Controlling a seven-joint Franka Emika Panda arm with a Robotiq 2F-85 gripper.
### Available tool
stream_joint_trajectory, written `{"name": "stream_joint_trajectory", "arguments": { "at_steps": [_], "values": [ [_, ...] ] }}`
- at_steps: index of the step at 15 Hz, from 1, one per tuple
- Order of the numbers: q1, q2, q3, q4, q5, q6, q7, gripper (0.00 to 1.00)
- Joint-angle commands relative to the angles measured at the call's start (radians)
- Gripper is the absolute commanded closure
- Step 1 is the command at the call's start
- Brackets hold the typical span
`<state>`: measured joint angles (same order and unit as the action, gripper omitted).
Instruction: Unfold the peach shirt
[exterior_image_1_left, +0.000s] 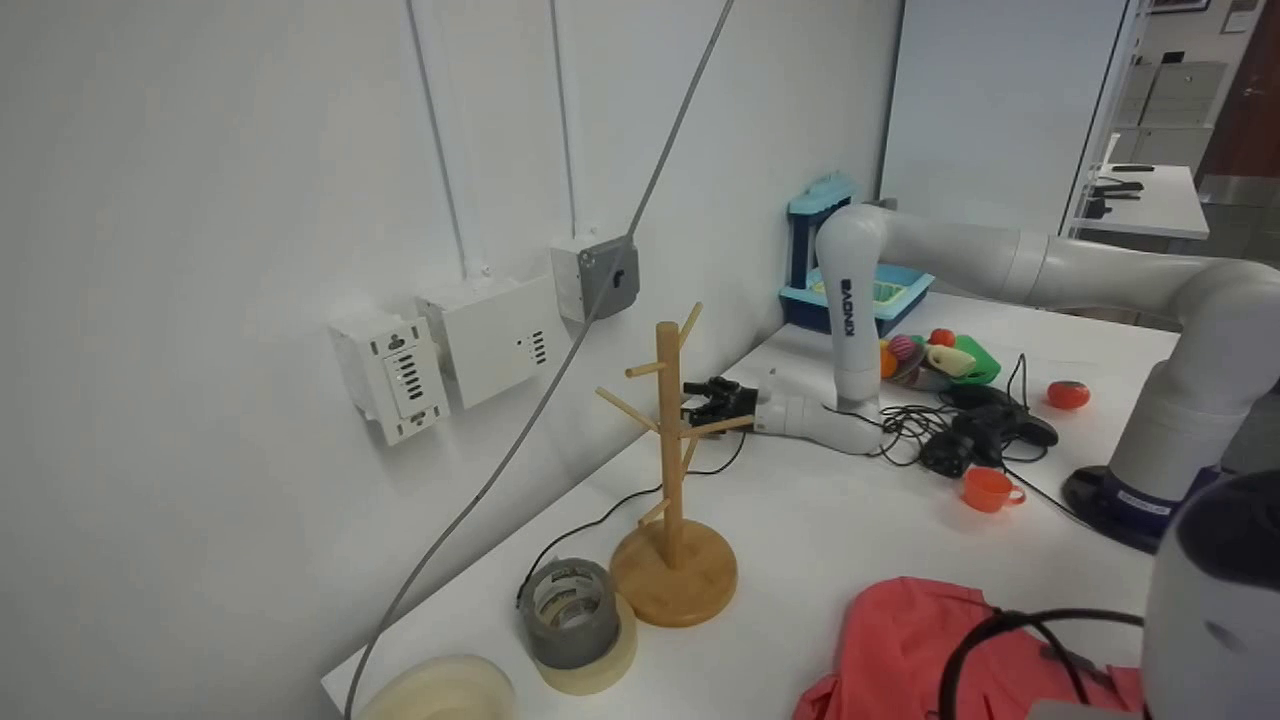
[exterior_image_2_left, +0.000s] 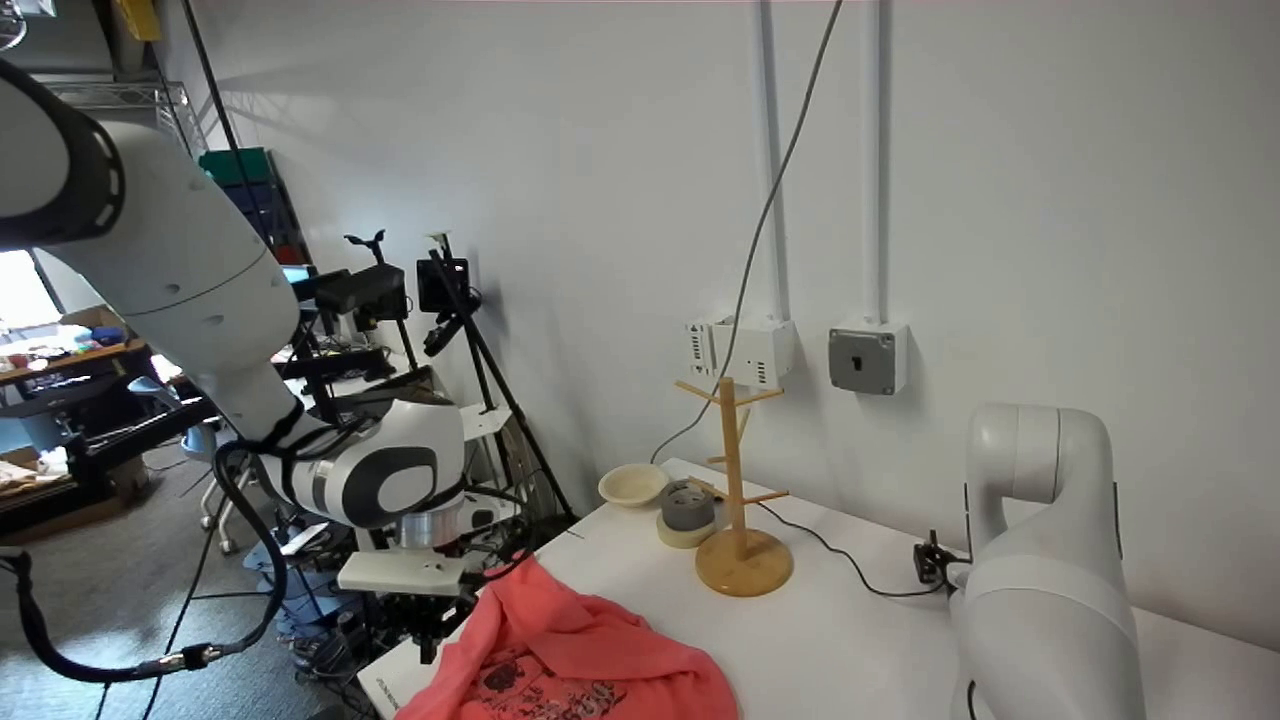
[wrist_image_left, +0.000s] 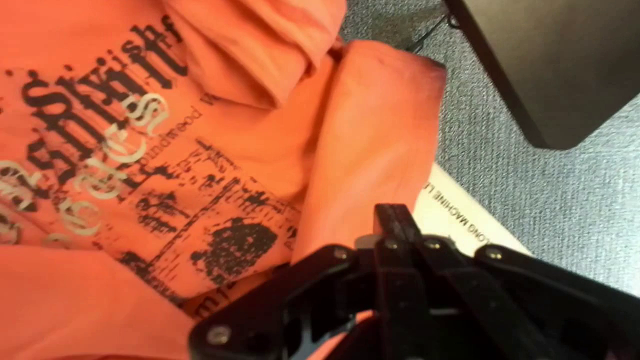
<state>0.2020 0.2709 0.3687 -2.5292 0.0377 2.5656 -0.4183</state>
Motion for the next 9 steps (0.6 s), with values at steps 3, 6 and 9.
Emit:
{"name": "stream_joint_trajectory", "arguments": {
  "at_steps": [3, 6, 9],
  "values": [
    [-0.038, 0.030, -0.116, -0.005, -0.138, 0.172, 0.003, 1.00],
    [-0.043, 0.072, -0.182, 0.004, -0.203, 0.241, 0.042, 1.00],
    [-0.028, 0.115, -0.258, 0.012, -0.283, 0.278, 0.093, 1.00]
  ]
}}
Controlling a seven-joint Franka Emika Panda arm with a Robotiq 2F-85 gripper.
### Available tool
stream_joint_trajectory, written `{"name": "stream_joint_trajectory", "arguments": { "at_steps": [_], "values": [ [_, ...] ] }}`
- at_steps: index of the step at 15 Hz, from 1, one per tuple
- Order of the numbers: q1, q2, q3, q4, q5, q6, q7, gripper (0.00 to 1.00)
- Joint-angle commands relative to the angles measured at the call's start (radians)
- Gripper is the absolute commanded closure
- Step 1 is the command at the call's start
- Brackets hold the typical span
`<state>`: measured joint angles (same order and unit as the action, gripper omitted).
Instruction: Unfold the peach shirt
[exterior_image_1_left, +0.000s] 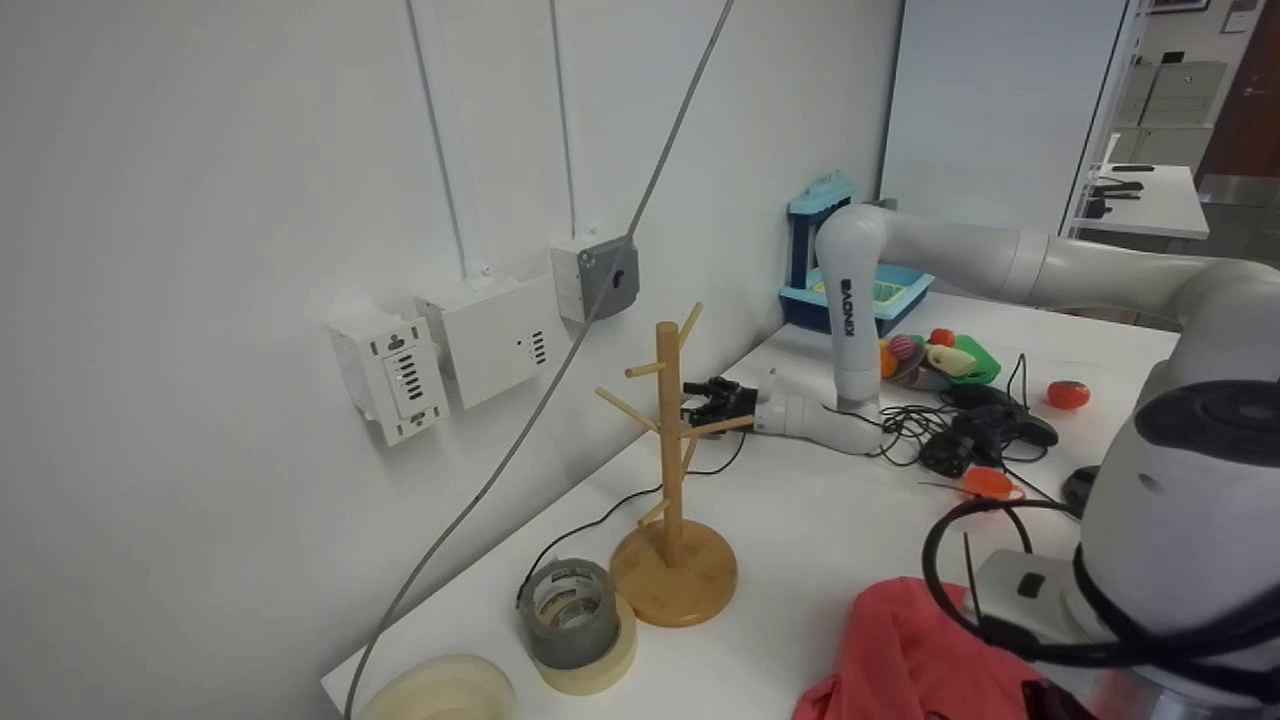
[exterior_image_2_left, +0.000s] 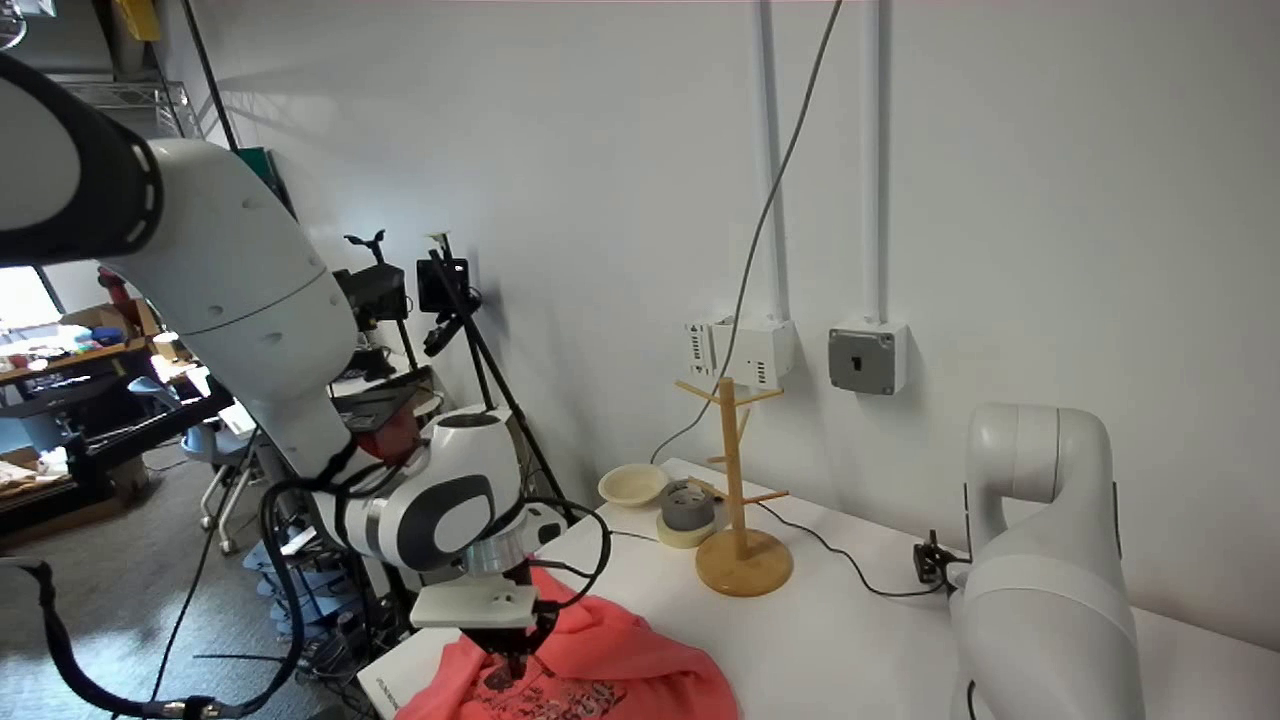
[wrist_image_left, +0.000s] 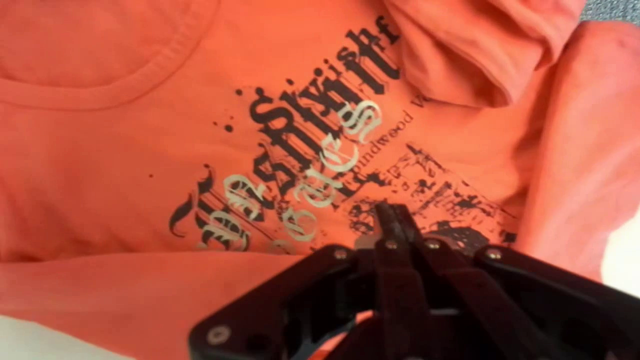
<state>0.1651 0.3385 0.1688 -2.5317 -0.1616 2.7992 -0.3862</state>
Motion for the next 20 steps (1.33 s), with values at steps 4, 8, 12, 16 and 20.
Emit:
{"name": "stream_joint_trajectory", "arguments": {
  "at_steps": [4, 8, 12, 16, 20],
  "values": [
    [0.039, 0.105, -0.145, 0.034, -0.175, 0.083, 0.141, 1.00],
    [0.096, 0.169, -0.230, 0.067, -0.218, 0.162, 0.258, 1.00],
    [0.159, 0.231, -0.297, 0.093, -0.195, 0.231, 0.343, 1.00],
    [0.201, 0.278, -0.350, 0.105, -0.168, 0.270, 0.391, 1.00],
    [0.207, 0.302, -0.380, 0.136, -0.140, 0.276, 0.422, 1.00]
  ]
}}
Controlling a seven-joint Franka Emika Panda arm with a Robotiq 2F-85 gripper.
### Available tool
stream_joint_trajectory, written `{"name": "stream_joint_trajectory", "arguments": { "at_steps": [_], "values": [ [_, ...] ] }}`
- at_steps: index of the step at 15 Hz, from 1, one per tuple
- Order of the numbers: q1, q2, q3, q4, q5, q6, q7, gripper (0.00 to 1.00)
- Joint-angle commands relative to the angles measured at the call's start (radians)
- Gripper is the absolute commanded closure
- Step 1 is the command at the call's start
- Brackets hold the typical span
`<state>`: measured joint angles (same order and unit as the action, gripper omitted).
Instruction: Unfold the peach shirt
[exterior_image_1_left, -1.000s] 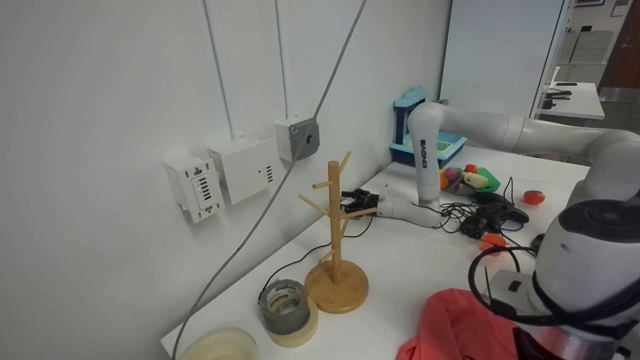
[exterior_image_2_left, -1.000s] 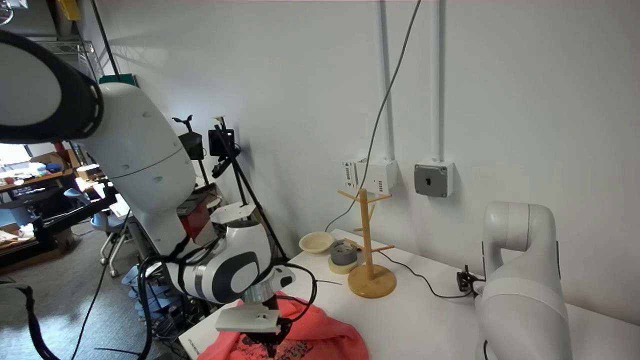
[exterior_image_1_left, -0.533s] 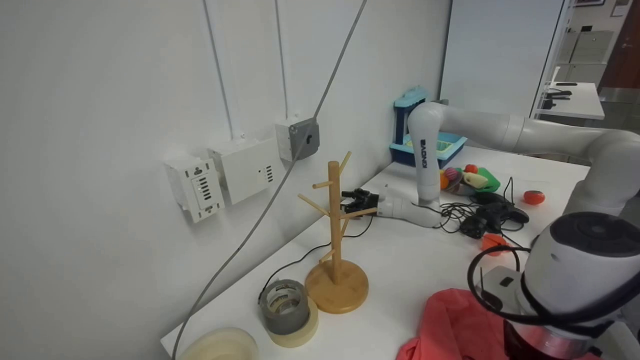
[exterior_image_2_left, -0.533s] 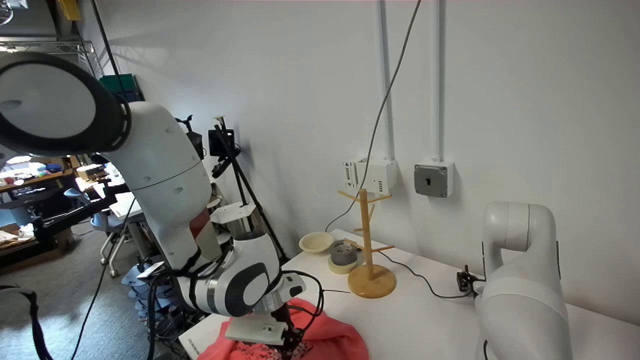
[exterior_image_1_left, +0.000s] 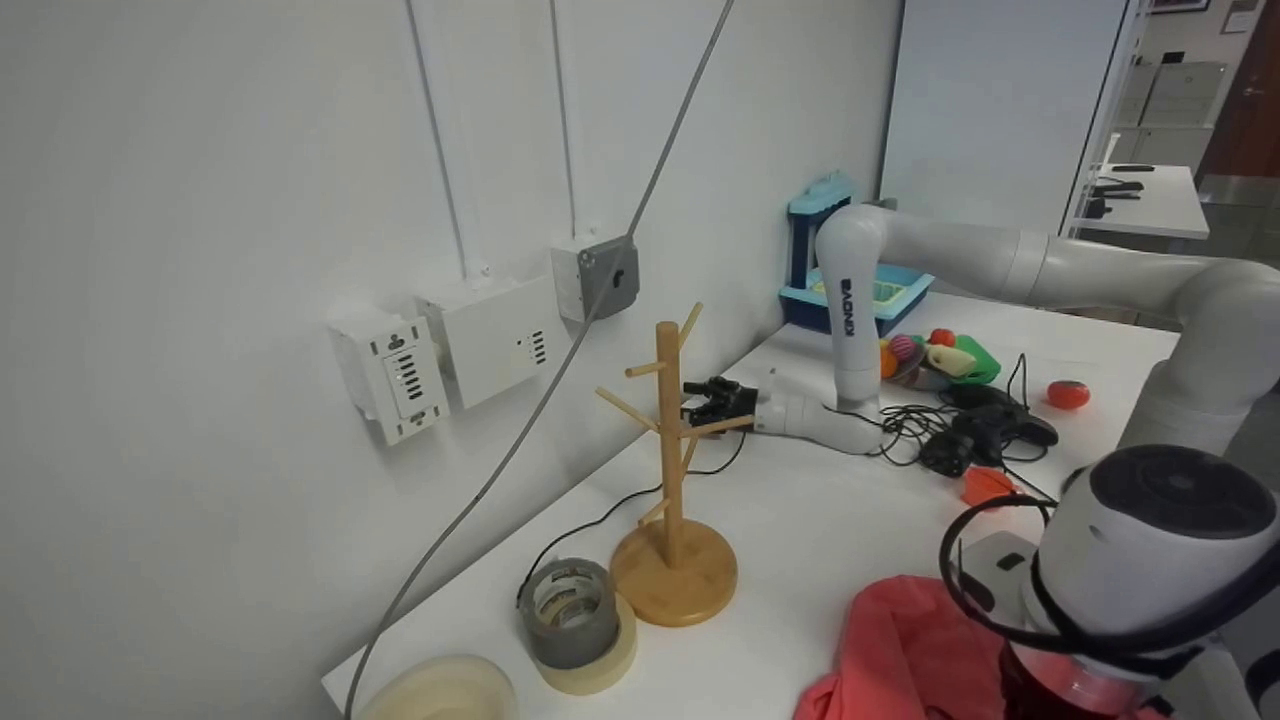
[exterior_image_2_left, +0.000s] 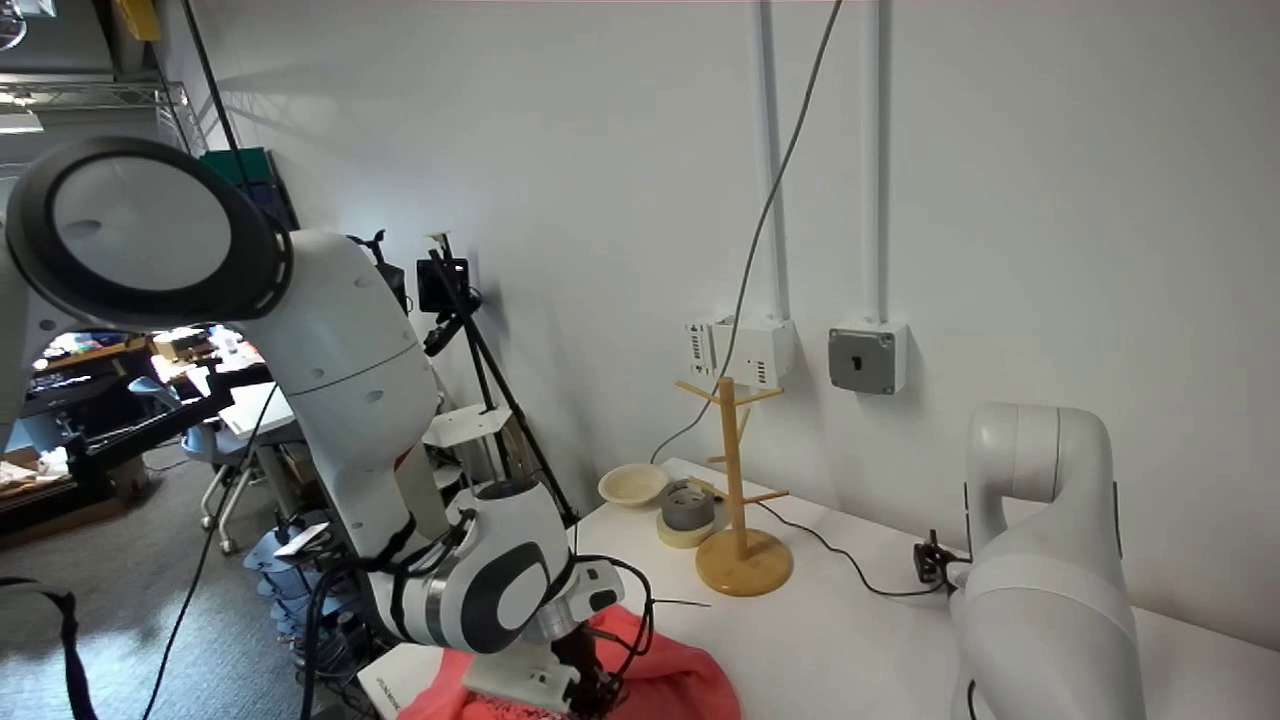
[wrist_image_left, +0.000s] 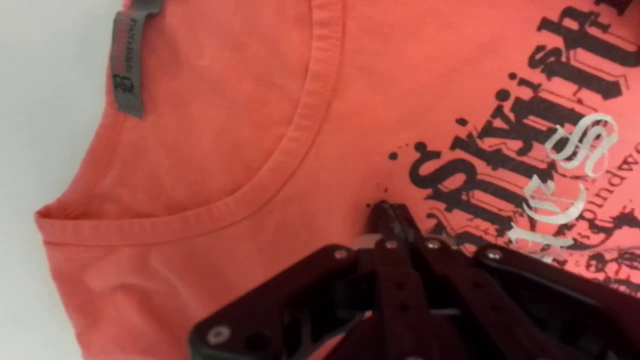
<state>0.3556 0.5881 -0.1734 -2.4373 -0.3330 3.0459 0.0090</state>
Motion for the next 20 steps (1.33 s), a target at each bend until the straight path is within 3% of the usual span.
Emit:
{"name": "stream_joint_trajectory", "arguments": {
  "at_steps": [1, 10, 20],
  "values": [
    [0.014, 0.060, -0.042, 0.056, 0.042, 0.029, 0.035, 1.00],
    [-0.004, 0.196, -0.083, 0.302, 0.132, 0.010, 0.084, 1.00],
    [-0.034, 0.214, -0.067, 0.349, 0.150, -0.033, 0.077, 1.00]
  ]
}}
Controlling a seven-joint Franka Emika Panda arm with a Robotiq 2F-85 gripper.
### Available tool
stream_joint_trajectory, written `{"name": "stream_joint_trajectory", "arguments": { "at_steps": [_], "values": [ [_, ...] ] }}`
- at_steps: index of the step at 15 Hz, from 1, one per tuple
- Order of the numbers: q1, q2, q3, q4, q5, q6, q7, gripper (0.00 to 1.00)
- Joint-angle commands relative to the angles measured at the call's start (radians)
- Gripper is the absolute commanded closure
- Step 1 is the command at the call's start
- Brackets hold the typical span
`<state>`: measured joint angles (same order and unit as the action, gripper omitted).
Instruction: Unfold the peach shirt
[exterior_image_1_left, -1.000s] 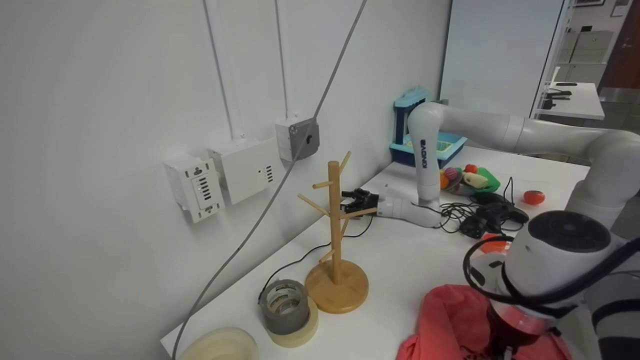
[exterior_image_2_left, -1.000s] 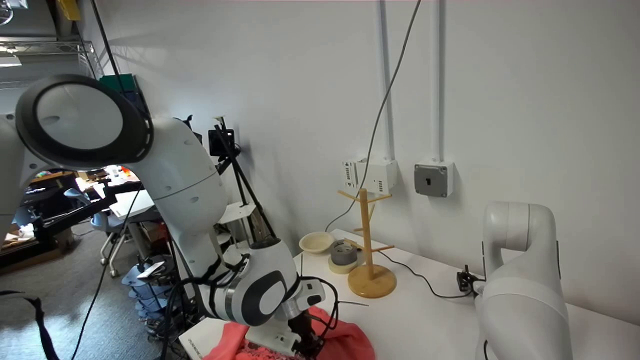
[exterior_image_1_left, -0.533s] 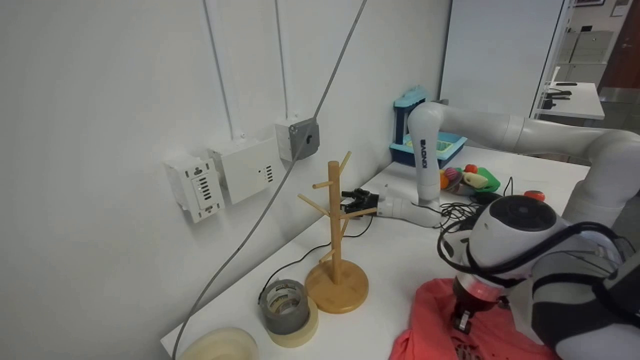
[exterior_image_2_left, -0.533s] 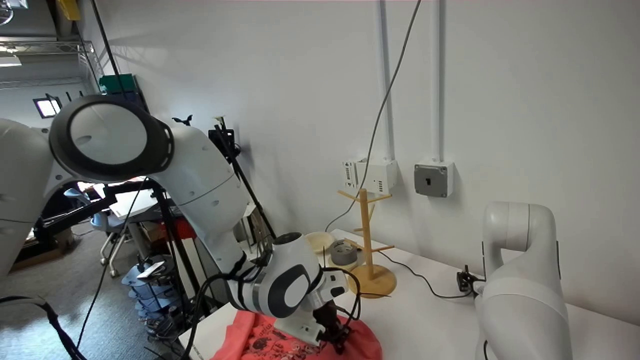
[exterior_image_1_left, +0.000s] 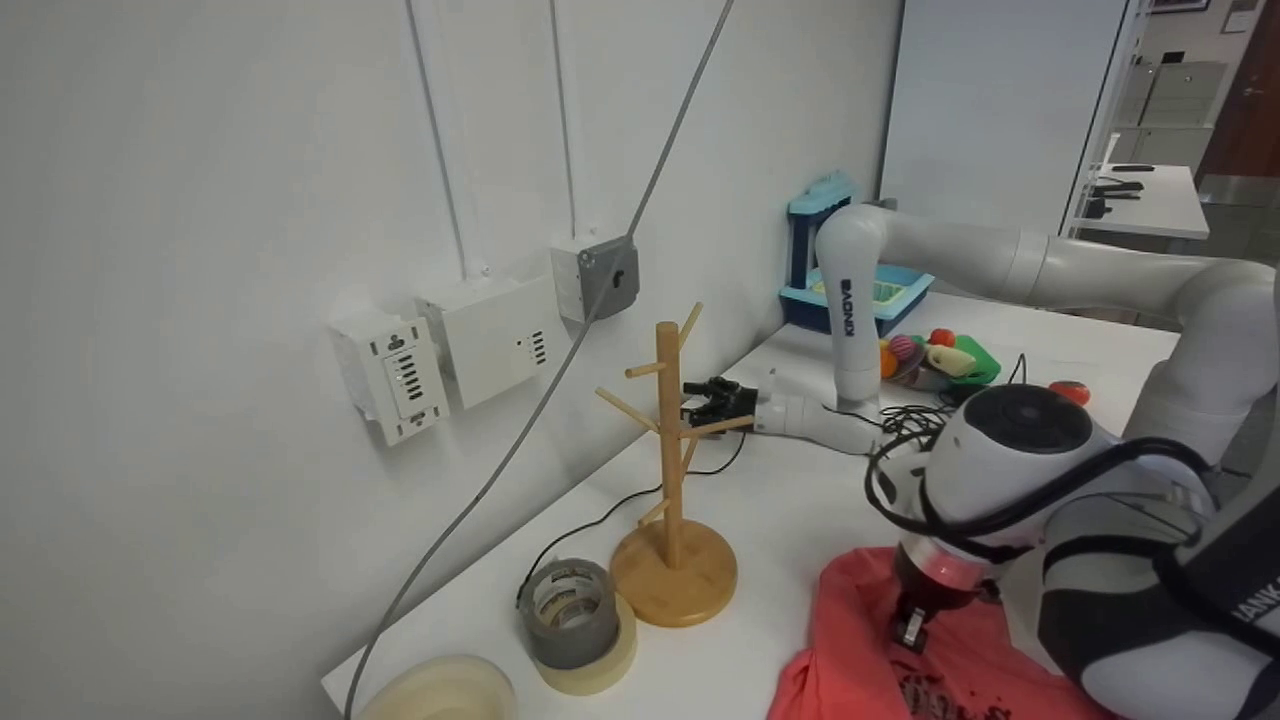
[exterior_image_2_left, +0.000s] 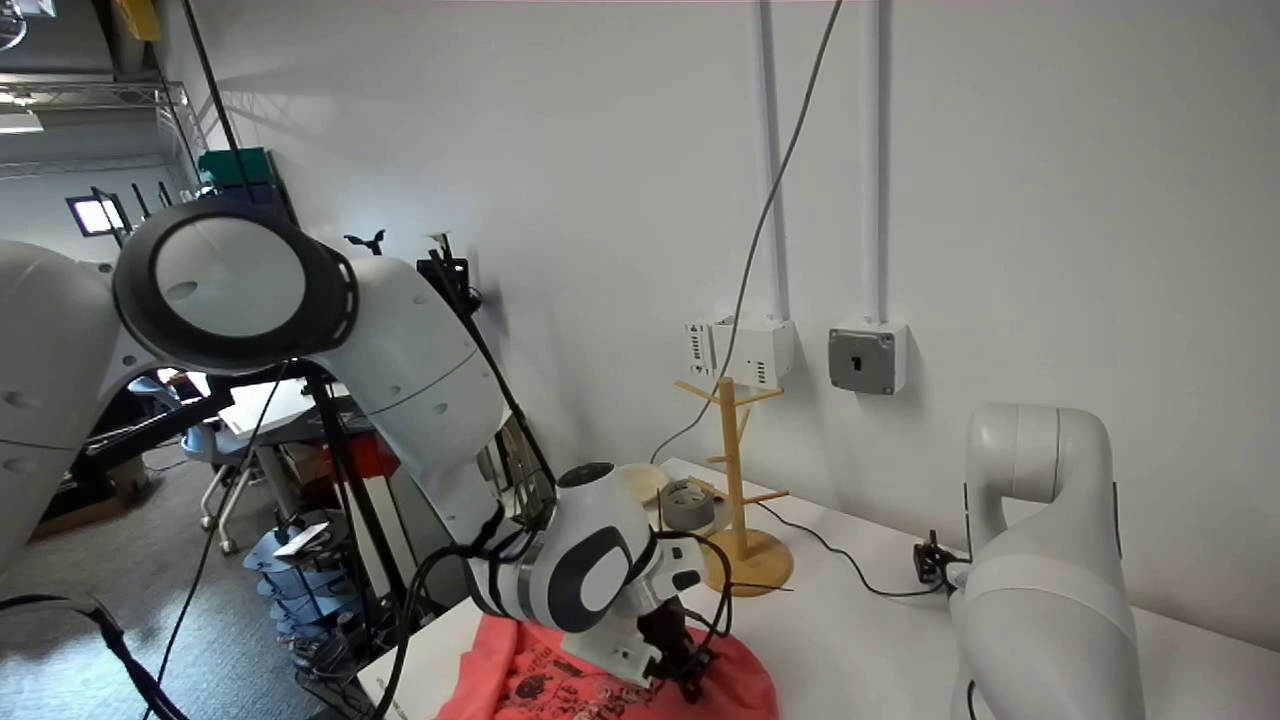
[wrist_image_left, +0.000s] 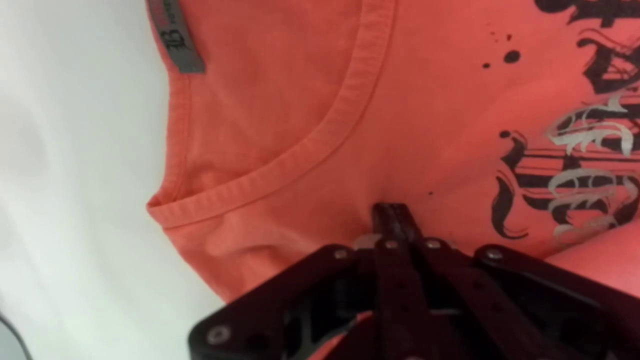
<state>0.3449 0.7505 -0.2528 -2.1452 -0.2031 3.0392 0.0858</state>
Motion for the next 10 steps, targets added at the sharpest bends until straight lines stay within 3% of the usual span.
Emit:
{"name": "stream_joint_trajectory", "arguments": {
  "at_steps": [1, 10],
  "values": [
    [-0.021, 0.059, 0.009, 0.070, 0.020, -0.028, 0.005, 1.00],
    [-0.045, 0.164, -0.025, 0.297, 0.023, -0.134, 0.072, 1.00]
  ]
}}
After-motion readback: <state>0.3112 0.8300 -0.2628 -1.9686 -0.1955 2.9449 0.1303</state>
